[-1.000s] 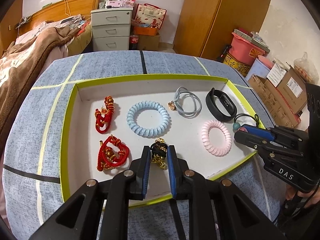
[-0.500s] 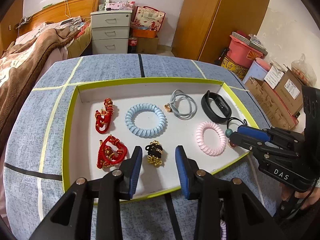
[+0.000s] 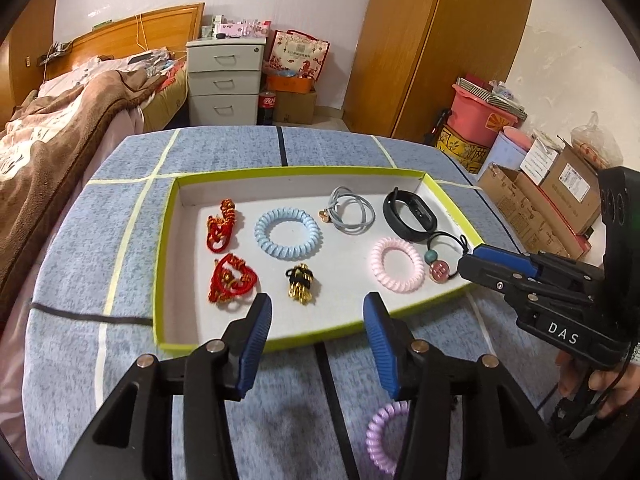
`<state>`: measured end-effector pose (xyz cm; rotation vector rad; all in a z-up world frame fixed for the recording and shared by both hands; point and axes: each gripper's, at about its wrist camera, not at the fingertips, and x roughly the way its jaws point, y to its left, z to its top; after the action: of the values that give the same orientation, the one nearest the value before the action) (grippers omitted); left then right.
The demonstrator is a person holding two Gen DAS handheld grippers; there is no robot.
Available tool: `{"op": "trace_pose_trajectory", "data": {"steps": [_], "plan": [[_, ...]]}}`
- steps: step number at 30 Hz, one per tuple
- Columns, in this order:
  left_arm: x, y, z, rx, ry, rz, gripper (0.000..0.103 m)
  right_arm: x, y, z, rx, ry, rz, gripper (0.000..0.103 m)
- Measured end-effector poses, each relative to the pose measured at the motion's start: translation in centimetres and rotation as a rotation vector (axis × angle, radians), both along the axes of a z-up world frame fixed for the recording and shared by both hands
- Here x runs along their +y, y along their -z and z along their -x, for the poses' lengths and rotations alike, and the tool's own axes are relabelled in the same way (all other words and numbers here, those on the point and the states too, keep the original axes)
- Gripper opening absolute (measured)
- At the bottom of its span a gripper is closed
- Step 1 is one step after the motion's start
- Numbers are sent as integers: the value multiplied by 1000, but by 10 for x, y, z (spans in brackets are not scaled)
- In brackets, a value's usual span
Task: Organize jewelry
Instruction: 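Carry the hair clip and charm tie into the green box while both grippers open, then withdraw both grippers from the box back toward the remaining accessories, then grasp the black elastic tie with the pink ball using the right gripper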
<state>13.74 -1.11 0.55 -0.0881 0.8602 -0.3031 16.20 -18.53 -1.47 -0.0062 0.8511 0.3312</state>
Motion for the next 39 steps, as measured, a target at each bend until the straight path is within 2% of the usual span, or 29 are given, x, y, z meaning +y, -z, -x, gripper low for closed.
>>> {"op": "trace_pose_trajectory", "data": {"steps": [8, 10, 11, 22, 31, 35, 37, 39], "plan": [[13, -1, 32, -18, -17, 18, 51, 4, -3, 26, -13, -13, -44, 33], [20, 1, 40, -22, -36, 22, 51, 6, -1, 32, -6, -29, -61, 54], [23, 2, 44, -21, -44, 23, 51, 8, 0, 35, -1, -38, -66, 55], [41, 14, 72, 0, -73, 58, 51, 31, 29, 47, 77, -46, -10, 55], [50, 17, 85, 7, -91, 71, 51, 48, 39, 55, 80, -59, 65, 54], [50, 17, 90, 3, -88, 79, 51, 48, 40, 60, 77, -60, 61, 45], [49, 17, 92, 6, -87, 78, 51, 47, 39, 63, 80, -57, 55, 34], [49, 16, 94, 7, -83, 82, 51, 47, 39, 67, 81, -57, 48, 30]]}}
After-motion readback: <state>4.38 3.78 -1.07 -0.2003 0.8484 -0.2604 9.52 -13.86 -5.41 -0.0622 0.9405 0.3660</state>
